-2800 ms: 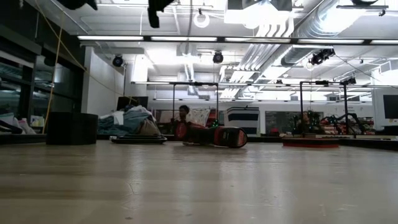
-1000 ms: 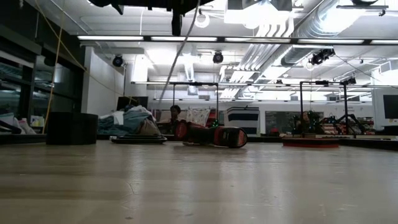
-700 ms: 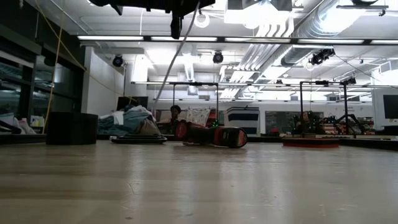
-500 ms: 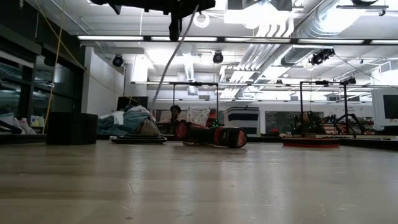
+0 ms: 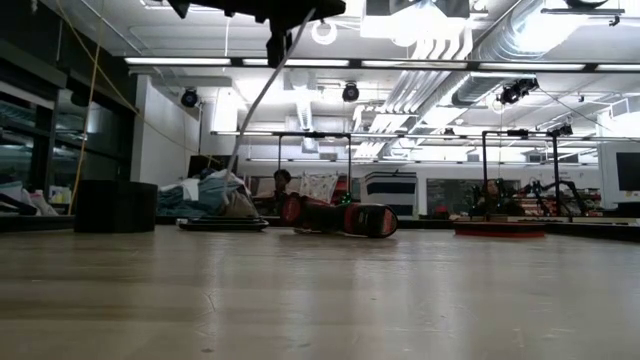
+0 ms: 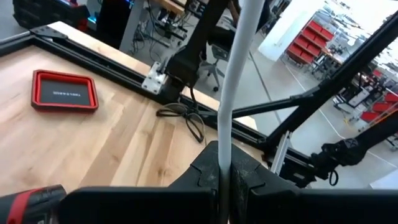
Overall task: Coil cords
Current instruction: Uncoil the white cable wire from the black spool
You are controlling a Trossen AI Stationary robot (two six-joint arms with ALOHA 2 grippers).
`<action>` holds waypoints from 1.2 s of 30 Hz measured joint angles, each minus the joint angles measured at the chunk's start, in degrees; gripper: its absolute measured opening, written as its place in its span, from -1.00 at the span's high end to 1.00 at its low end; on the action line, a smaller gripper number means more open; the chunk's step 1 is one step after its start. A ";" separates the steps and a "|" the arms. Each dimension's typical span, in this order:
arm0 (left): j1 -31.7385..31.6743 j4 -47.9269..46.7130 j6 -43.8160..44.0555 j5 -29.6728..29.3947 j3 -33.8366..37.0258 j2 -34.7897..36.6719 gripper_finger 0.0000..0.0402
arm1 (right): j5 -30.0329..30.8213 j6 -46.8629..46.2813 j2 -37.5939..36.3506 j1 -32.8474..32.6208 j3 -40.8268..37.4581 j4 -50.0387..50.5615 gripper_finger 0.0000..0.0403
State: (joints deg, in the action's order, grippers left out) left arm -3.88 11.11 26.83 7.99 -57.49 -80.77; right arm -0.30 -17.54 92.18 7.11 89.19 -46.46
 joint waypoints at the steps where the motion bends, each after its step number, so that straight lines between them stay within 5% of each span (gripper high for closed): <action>1: 0.20 -0.02 0.04 0.00 0.00 0.00 1.00 | 0.00 0.00 0.00 0.00 0.00 -0.01 1.00; 36: 4.72 -4.17 0.06 -0.94 0.02 0.00 1.00 | -0.42 4.14 -0.02 0.02 0.00 0.02 1.00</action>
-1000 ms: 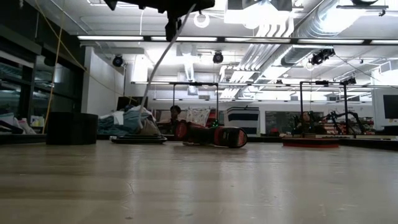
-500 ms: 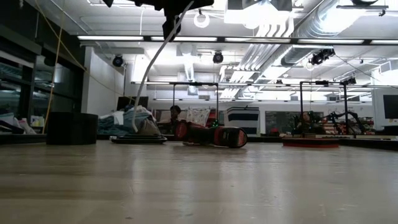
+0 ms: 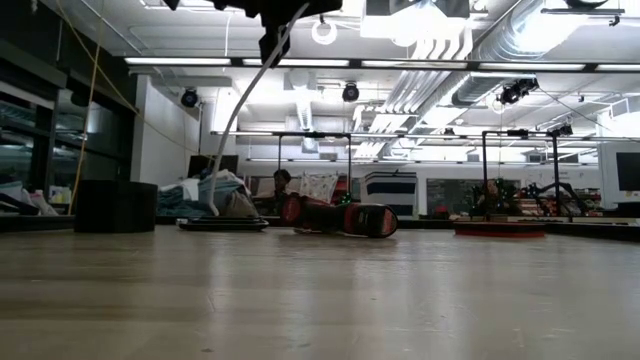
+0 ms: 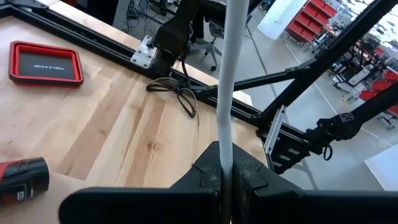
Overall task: Coil cords
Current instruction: Uncoil the white cable wire from the black spool
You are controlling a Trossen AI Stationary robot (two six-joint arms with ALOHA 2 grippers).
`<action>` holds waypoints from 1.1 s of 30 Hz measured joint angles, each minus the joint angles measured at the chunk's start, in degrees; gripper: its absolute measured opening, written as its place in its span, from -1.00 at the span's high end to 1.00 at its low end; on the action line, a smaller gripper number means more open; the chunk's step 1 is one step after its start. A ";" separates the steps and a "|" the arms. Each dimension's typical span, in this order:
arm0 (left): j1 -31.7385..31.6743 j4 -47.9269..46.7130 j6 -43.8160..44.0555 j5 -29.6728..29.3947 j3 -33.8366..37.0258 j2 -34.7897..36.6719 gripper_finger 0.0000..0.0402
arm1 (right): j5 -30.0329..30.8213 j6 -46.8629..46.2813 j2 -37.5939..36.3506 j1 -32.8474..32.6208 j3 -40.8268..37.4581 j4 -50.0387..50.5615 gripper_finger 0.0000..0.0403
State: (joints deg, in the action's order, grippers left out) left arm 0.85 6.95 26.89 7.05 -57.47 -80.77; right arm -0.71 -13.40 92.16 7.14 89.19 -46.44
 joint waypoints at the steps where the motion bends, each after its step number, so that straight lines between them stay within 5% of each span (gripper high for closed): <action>1: 0.08 -0.18 -0.22 0.02 0.00 0.00 1.00 | 0.00 0.42 0.00 0.00 0.00 -0.09 1.00; 24: -0.07 -2.94 -4.78 -0.31 0.04 0.00 0.99 | 0.04 1.89 0.00 0.76 0.01 -1.46 1.00; 33: -1.23 -1.05 -1.43 -0.30 0.04 0.13 0.68 | -1.31 1.76 0.00 0.76 0.02 -0.73 1.00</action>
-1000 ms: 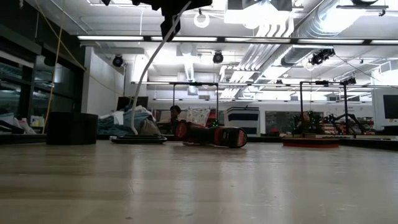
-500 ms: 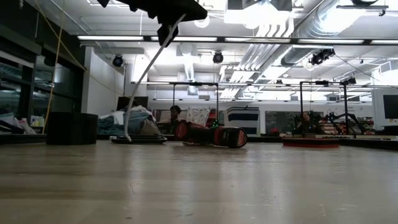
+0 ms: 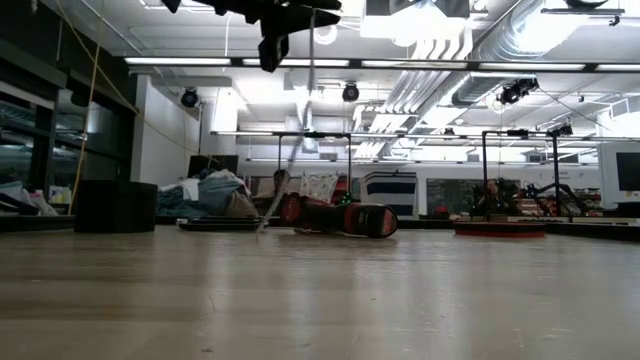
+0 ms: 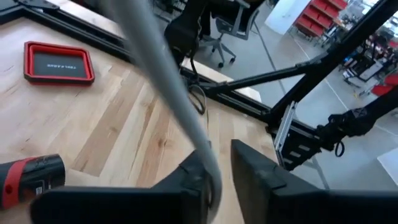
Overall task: Coil cords
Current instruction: Uncoil the white cable wire from the black spool, then coil the white cable wire into the black spool
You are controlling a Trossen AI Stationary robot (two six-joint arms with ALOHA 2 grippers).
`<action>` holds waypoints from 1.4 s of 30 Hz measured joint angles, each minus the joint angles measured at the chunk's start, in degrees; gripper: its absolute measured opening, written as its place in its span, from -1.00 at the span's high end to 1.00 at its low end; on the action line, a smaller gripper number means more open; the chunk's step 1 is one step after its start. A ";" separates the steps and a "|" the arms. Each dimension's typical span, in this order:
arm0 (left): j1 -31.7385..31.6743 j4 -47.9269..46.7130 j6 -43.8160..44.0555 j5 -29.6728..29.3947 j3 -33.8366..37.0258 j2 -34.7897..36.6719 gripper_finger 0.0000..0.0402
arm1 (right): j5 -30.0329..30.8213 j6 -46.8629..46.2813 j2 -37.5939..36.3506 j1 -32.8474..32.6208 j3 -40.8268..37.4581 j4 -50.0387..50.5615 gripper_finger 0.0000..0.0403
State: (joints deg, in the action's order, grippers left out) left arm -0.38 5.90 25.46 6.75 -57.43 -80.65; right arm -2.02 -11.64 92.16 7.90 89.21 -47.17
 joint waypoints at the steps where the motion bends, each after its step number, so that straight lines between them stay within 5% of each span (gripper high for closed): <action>1: 0.02 0.36 0.10 0.01 0.00 0.06 0.63 | 0.00 0.00 0.00 0.00 0.00 0.48 1.00; 13: -1.75 -1.11 1.89 1.73 0.00 4.82 0.09 | 0.00 -0.86 0.00 -0.07 0.04 11.82 1.00; 28: -2.22 -20.27 -1.17 -0.07 -0.02 17.10 0.04 | -1.84 -1.66 0.00 -0.07 0.04 19.09 1.00; 33: -1.64 -25.45 -3.69 -4.57 -0.04 16.11 0.04 | -1.97 -2.01 -0.10 -0.07 0.03 19.07 1.00; 42: -1.68 -31.16 -10.97 -22.77 -0.04 15.31 0.04 | -1.95 -1.86 -0.55 -0.07 0.02 19.54 1.00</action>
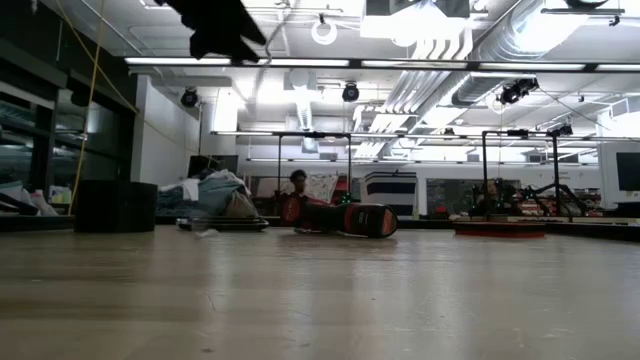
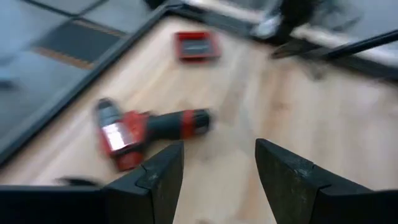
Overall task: Coil cords
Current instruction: Coil the white cable wire into the black spool
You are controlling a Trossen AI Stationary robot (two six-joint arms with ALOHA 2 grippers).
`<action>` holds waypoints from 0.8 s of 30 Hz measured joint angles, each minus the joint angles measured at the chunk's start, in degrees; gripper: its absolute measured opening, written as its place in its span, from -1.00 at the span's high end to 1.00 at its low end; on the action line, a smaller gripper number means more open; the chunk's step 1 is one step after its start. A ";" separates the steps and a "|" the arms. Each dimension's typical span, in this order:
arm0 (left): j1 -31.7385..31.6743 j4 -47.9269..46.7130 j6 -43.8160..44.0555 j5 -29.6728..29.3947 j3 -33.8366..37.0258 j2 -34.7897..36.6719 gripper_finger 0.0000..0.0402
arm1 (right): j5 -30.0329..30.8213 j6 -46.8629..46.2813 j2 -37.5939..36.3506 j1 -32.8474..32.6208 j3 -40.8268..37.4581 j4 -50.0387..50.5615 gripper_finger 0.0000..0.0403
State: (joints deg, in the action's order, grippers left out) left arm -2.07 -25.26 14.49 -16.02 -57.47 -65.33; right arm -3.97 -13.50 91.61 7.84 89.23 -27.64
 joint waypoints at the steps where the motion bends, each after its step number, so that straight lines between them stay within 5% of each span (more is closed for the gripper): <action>1: 0.00 -0.93 -0.11 -1.16 0.00 -0.01 0.04 | 0.00 0.00 0.00 0.00 0.00 0.24 1.00; 9: 0.63 1.65 4.31 5.03 0.00 3.78 0.04 | -0.79 -1.49 -0.04 0.00 0.00 8.29 1.00; 24: 2.23 -12.18 9.28 2.98 0.00 17.89 0.04 | -0.79 -1.49 -0.11 -3.07 -0.04 34.55 1.00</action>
State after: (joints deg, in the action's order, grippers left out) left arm 0.17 -37.45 23.77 -13.04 -57.47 -47.44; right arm -4.75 -14.98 91.50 4.77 89.19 6.91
